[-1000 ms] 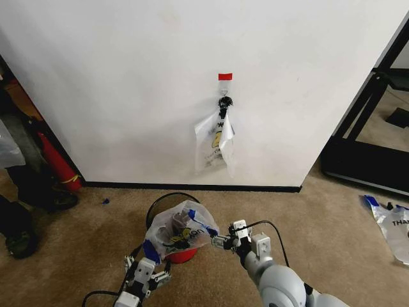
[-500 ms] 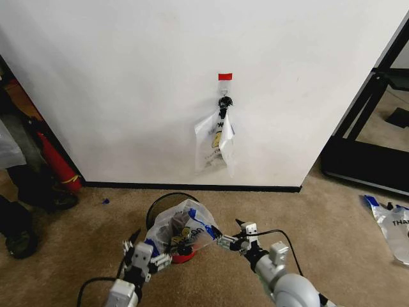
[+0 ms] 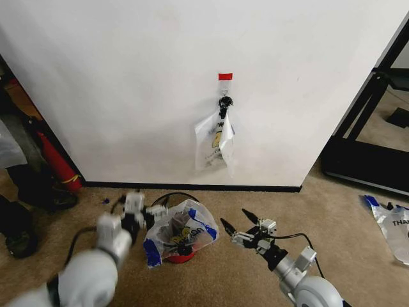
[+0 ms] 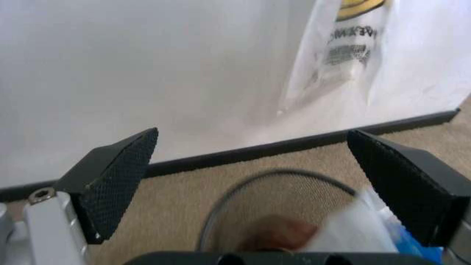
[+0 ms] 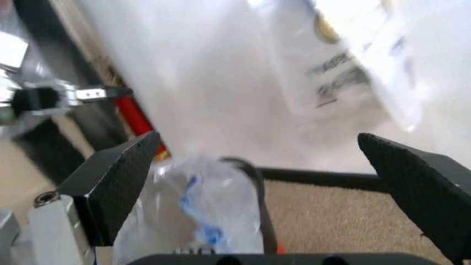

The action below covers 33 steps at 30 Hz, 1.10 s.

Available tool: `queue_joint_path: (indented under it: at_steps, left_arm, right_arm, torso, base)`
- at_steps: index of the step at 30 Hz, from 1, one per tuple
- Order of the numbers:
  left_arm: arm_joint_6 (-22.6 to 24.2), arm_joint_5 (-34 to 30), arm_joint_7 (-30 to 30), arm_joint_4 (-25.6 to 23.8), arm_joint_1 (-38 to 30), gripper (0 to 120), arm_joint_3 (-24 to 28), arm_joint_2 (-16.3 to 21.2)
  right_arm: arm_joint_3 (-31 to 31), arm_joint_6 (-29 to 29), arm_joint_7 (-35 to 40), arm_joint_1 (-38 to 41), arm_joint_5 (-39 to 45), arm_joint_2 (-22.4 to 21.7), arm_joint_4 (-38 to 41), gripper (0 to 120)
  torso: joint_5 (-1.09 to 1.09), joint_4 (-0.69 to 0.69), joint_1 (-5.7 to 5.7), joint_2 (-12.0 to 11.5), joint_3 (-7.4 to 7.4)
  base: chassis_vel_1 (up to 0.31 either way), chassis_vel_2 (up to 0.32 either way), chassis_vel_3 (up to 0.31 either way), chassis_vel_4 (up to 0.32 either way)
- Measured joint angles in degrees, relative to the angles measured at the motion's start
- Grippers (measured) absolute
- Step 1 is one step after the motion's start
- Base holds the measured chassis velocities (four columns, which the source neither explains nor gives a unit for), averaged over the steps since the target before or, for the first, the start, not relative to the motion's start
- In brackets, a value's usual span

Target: Pick up the garbage bag from the wall and place it over the trash bin.

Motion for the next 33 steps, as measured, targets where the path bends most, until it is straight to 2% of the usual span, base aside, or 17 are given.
queue_joint_path:
  at_steps: [3, 4, 6, 7, 9, 12, 15, 17, 19, 21, 23, 28, 31, 33]
  left_arm:
    - [3.9, -3.9, 7.2, 7.0, -11.6, 100, 6.3, 1.5]
    - [4.5, -3.8, 9.9, 9.2, -15.0, 100, 9.0, 1.4]
    - [5.1, -0.1, 15.0, 14.5, -22.0, 100, 15.2, -0.1]
    - [5.1, -0.1, 15.0, 14.5, -22.0, 100, 15.2, -0.1]
    - [5.1, 3.9, 18.9, 20.1, -26.8, 100, 20.8, -3.0]
    - [5.2, 5.6, 22.9, 26.1, -31.2, 100, 26.5, -6.2]
    - [5.7, 7.0, 29.3, 30.3, -35.0, 100, 30.4, -6.2]
    - [5.6, 7.6, 30.4, 30.7, -35.4, 100, 30.8, -5.9]
    - [4.4, 11.2, 36.1, 33.2, -37.1, 100, 32.1, -5.1]
    - [3.4, 13.7, 39.0, 35.3, -38.4, 100, 33.0, -5.2]
    - [1.8, 18.2, 43.0, 40.1, -40.4, 100, 34.2, -6.4]
    - [0.4, 21.5, 47.0, 44.4, -42.1, 100, 35.4, -7.8]
    - [-0.9, 23.1, 50.4, 45.5, -42.5, 99, 36.1, -6.9]
    - [-0.9, 23.1, 50.4, 45.5, -42.5, 99, 36.1, -6.9]
  right_arm:
    - [3.5, -0.7, 0.1, -2.5, 1.5, 1.0, 2.1, 100]
    - [4.8, -0.9, -0.1, -3.6, 1.8, 1.3, 2.8, 100]
    - [7.0, -1.2, -0.5, -6.0, 2.1, 1.9, 4.3, 100]
    - [7.0, -1.2, -0.5, -6.0, 2.1, 1.9, 4.3, 100]
    - [8.7, -1.5, -0.6, -8.0, 2.1, 2.4, 5.4, 100]
    - [10.2, -1.7, -0.7, -10.2, 1.6, 2.6, 6.3, 100]
    - [11.7, -2.1, -0.5, -12.1, 1.4, 2.5, 7.2, 100]
    - [11.8, -2.1, -0.5, -12.3, 1.5, 2.5, 7.2, 100]
    - [11.9, -2.2, -0.5, -12.9, 1.5, 2.4, 7.4, 100]
    - [11.7, -2.3, -0.4, -13.0, 1.6, 2.5, 7.7, 100]
    - [11.1, -2.6, 0.1, -13.0, 1.7, 2.6, 8.2, 100]
    - [10.7, -2.9, 0.6, -13.0, 1.8, 2.2, 8.5, 100]
    - [11.2, -3.2, 1.1, -13.1, 2.3, 1.4, 8.5, 100]
    - [11.2, -3.2, 1.2, -13.1, 2.3, 1.3, 8.5, 100]
  torso:
    - [0.03, 0.03, 0.00, 0.0, 0.00]
    - [-0.01, 0.03, 0.00, 0.0, 0.00]
    - [0.05, 0.04, 0.00, 0.0, -0.01]
    - [0.05, 0.04, 0.00, 0.0, -0.01]
    - [0.00, 0.01, 0.00, 0.0, 0.00]
    - [-0.01, -0.02, 0.01, 0.0, 0.00]
    - [0.00, 0.00, 0.00, 0.0, 0.00]
    - [0.00, 0.01, 0.00, 0.0, 0.00]
    - [0.01, 0.05, 0.00, 0.0, -0.01]
    - [0.02, 0.04, 0.00, 0.0, -0.01]
    - [0.00, 0.03, 0.00, 0.0, -0.01]
    - [-0.01, 0.02, 0.00, 0.0, -0.01]
    - [0.01, 0.01, 0.00, 0.0, -0.01]
    - [0.01, 0.02, 0.00, 0.0, -0.01]
  base:
    - [0.000, 0.000, 0.000, 0.000]
    - [0.000, 0.000, 0.000, 0.000]
    - [0.000, 0.000, 0.000, 0.000]
    - [0.000, 0.000, 0.000, 0.000]
    - [0.000, 0.000, 0.000, 0.000]
    - [0.000, 0.000, 0.000, 0.000]
    - [0.000, 0.000, 0.000, 0.000]
    - [0.000, 0.000, 0.000, 0.000]
    - [0.000, 0.000, 0.000, 0.000]
    - [0.000, 0.000, 0.000, 0.000]
    - [0.000, 0.000, 0.000, 0.000]
    - [0.000, 0.000, 0.000, 0.000]
    - [0.000, 0.000, 0.000, 0.000]
    - [0.000, 0.000, 0.000, 0.000]
